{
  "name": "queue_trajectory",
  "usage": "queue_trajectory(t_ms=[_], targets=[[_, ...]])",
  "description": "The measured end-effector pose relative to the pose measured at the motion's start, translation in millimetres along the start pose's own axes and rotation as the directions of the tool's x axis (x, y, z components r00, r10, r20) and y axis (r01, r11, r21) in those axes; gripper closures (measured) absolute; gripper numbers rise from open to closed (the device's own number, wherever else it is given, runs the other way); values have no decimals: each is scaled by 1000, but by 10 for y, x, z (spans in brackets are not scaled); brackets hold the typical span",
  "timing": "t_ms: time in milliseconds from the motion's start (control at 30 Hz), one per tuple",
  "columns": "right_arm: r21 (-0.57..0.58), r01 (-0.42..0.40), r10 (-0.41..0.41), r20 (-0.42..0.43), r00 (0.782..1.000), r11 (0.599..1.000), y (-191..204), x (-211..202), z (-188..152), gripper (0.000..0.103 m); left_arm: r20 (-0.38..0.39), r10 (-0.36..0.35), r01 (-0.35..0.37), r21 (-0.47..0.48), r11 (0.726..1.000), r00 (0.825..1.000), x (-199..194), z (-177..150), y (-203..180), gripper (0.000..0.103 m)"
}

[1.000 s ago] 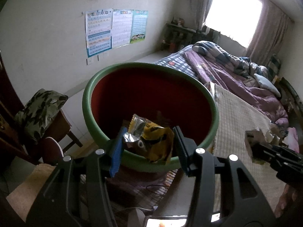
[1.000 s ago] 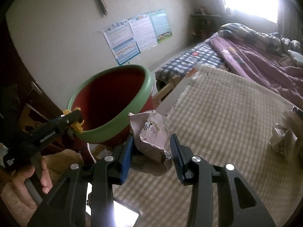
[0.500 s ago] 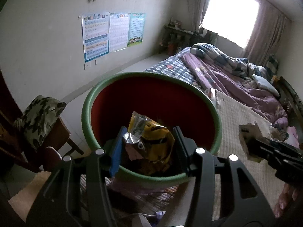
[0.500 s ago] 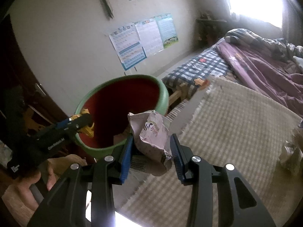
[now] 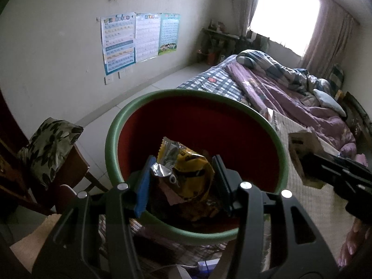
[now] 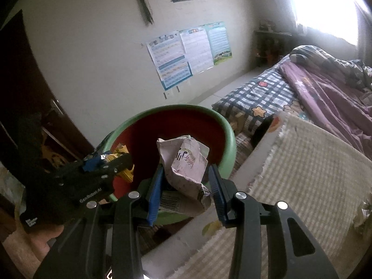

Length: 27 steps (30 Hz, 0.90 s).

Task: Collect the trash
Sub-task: 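Open both grippers to drop the wrappers into the basin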

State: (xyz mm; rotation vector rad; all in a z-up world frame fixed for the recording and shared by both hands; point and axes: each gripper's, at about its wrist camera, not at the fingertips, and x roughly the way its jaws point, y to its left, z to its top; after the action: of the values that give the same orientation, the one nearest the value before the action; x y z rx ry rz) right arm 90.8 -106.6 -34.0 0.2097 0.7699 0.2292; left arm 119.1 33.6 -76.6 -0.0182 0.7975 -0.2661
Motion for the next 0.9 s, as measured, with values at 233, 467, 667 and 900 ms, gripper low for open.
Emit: queue_trajectory(t_ms=[233,467,667,900], targets=[[-14,-20,20,-19,1000,1000,68,163,45,65,-8,13,-13,0,1000,1000,32,19,1,56],[-13,-25,25,-22,999,1000,65,245,66,65,-15,17,-17,7,1000,1000,73,38,-12,56],[-11,-33,33,-32,999,999,64,297,77,65,-25,22,-22,11,1000,999,124,27,43,56],[-14,-41,40,-39,998,999,84,366,79,65,-34,33,-32,5,999,999,173,61,55,56]])
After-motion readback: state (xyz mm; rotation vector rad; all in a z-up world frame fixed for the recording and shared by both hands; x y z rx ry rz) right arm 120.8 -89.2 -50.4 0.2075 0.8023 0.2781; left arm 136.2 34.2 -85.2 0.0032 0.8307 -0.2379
